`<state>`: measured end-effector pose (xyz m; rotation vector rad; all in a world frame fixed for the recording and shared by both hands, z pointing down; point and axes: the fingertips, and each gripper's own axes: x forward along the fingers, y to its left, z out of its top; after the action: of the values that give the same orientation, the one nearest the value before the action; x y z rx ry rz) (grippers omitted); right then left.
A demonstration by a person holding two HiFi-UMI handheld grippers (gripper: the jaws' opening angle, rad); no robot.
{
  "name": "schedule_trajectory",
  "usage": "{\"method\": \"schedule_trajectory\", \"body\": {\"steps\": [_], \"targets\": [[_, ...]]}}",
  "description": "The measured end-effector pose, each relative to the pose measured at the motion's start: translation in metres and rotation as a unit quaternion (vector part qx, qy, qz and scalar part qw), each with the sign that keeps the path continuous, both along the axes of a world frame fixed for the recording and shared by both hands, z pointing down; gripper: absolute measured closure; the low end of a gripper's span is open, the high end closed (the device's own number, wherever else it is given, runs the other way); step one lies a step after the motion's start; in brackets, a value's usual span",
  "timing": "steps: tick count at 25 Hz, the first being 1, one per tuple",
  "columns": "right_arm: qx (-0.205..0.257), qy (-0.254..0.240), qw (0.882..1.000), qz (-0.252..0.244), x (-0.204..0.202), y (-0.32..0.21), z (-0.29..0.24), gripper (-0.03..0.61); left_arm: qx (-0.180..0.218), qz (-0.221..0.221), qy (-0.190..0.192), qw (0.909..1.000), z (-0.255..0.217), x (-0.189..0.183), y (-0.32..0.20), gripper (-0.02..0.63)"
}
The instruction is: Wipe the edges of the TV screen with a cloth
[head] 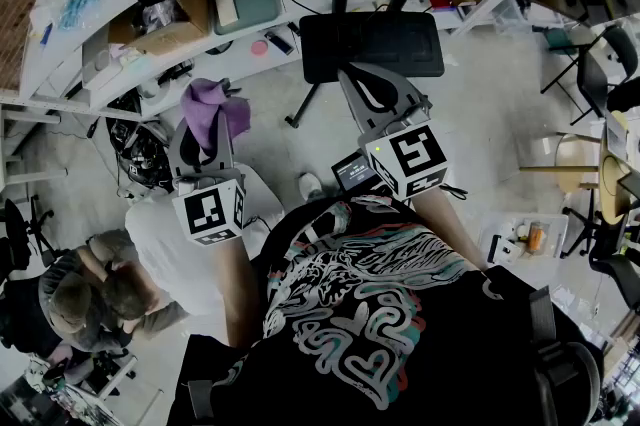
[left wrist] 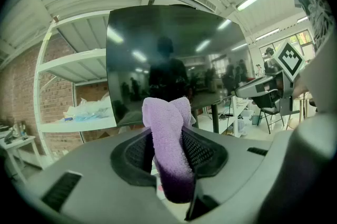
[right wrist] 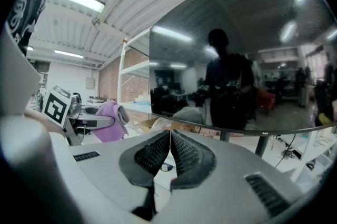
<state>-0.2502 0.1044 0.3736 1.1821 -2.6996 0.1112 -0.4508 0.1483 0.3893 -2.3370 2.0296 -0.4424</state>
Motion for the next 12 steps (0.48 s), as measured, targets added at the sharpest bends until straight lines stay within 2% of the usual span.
{"method": "schedule_trajectory", "body": {"steps": [12], "targets": [[0.029, 0.023, 0.999, -0.023, 0.024, -0.022, -0.002, 0.545, 0.002, -0.024, 0.008, 0.9997, -0.002, 0.027, -0.018, 0.472]]}}
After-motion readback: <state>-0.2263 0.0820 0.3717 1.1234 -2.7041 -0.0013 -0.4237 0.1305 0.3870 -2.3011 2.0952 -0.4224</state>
